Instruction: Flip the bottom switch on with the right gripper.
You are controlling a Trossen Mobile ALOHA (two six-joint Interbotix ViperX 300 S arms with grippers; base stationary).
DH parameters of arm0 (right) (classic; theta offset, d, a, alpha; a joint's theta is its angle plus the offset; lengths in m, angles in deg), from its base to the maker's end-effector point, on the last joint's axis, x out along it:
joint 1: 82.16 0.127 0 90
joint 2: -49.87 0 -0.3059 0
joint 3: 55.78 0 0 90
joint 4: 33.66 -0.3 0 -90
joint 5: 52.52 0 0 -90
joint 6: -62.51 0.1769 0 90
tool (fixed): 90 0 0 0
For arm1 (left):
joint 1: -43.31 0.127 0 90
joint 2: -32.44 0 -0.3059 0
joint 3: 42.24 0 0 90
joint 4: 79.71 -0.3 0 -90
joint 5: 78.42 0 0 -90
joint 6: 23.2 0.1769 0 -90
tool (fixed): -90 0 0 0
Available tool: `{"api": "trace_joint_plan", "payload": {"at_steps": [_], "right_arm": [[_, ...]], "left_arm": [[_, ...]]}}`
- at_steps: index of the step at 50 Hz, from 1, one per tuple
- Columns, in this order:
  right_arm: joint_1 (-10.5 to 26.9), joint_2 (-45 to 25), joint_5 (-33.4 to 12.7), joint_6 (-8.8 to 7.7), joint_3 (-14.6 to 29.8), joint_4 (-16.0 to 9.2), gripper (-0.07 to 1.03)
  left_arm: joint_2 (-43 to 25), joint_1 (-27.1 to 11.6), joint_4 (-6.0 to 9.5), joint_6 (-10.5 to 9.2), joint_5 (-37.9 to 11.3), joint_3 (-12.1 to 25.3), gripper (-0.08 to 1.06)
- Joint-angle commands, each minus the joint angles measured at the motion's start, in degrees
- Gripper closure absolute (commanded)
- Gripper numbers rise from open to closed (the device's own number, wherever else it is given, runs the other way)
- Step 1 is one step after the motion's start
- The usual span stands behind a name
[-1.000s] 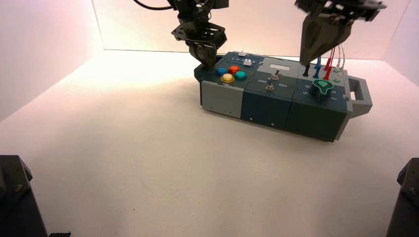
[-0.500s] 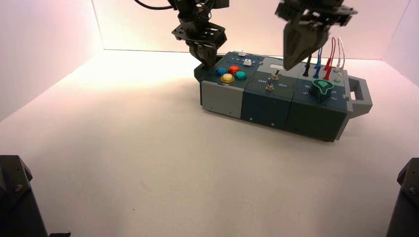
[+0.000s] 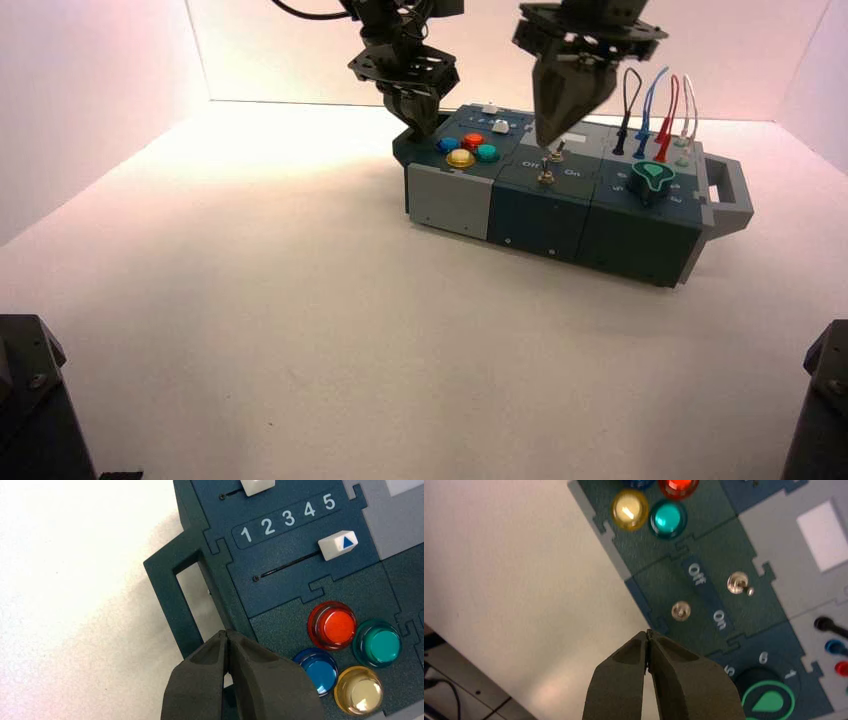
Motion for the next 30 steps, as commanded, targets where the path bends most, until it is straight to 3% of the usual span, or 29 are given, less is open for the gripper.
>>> {"api": "trace_joint_plan", "payload": {"at_steps": [1,30], "right_arm": [[0.35,-0.70,0.53,0.26,2.46,-0.35,0.98],[0.26,-4.13,2.81,0.70,2.55,0.09,0.98]], "left_arm": [[1.49,0.26,-0.09,0.35,0.53,1.58,1.01],[1.67,0.26,0.00,1.05,0.70,1.58,1.01]]}}
